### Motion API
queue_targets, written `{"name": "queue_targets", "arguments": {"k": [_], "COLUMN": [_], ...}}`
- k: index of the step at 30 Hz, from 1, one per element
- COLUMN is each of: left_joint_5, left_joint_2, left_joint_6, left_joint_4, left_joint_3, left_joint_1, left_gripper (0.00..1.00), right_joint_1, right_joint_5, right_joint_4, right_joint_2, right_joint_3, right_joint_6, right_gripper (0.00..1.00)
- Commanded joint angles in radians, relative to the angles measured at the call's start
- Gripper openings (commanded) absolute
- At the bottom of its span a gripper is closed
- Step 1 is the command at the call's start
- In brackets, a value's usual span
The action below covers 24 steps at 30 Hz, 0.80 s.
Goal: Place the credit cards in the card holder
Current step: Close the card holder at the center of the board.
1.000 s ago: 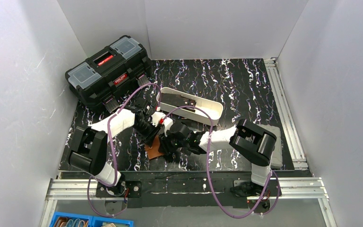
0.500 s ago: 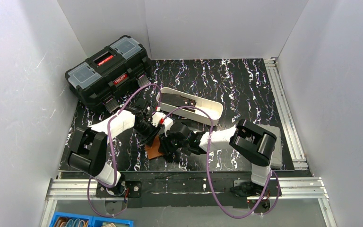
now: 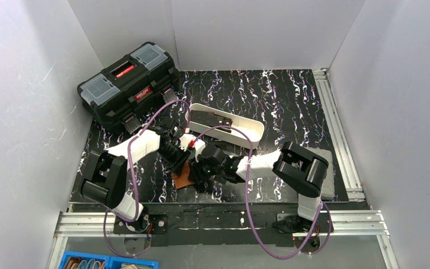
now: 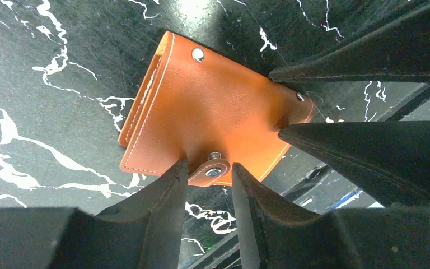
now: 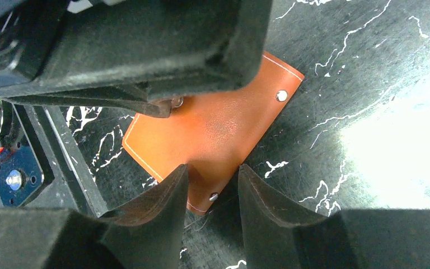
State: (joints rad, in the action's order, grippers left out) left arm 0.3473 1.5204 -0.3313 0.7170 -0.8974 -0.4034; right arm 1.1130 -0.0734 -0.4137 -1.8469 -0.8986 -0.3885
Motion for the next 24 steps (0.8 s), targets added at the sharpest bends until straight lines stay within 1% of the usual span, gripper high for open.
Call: {"name": "queue_targets", "arguments": {"k": [1,3,4,6,9,13,14,17,19,20,21,24], "left_joint_5": [0.284,0.303,0.324,0.365,0.363,0.386,0.395,0.399,0.426,0.437,0.433,0.396], "left_joint_2": [-0.066,-0.071,-0.071,-0.061,-0.024,0.020,0.030,0.050,0.023,0.000,-0.032,-0.073], "left_joint_6": [-0.171,-0.161,-0.157,-0.157,-0.180,-0.197,-0.203,-0.204,-0.193,-0.190,-0.180,-0.169], "left_joint_4": [0.128,0.159,0.186,0.244,0.347,0.444,0.470,0.519,0.508,0.493,0.475,0.447], "left_joint_3": [-0.047,-0.101,-0.144,-0.245,-0.401,-0.518,-0.531,-0.539,-0.510,-0.488,-0.460,-0.422], "left_joint_1": [-0.114,-0.081,-0.050,0.032,0.117,0.239,0.270,0.344,0.398,0.447,0.477,0.518], "left_gripper": [0.35,0.38,0.42,0.46,0.54,0.58,0.59,0.60,0.61,0.62,0.64,0.77], "right_joint_1": [-0.025,-0.025,-0.025,-0.025,-0.025,-0.025,-0.025,-0.025,-0.024,-0.022,-0.019,0.001], "right_joint_5": [0.032,0.043,0.050,0.063,0.067,0.106,0.101,0.065,0.023,0.008,-0.007,-0.040], "right_joint_4": [0.024,0.037,0.050,0.080,0.138,0.206,0.230,0.375,0.406,0.411,0.412,0.447], "right_joint_2": [-0.015,0.008,0.023,0.045,0.070,0.107,0.103,0.050,0.022,0.013,0.005,-0.023], "right_joint_3": [-0.028,-0.025,-0.027,-0.039,-0.070,-0.117,-0.142,-0.266,-0.307,-0.311,-0.314,-0.347], "right_joint_6": [-0.024,-0.014,-0.006,0.014,0.042,0.105,0.126,0.178,0.176,0.162,0.154,0.155], "right_gripper": [0.46,0.48,0.49,0.50,0.51,0.53,0.53,0.54,0.54,0.55,0.55,0.56]}}
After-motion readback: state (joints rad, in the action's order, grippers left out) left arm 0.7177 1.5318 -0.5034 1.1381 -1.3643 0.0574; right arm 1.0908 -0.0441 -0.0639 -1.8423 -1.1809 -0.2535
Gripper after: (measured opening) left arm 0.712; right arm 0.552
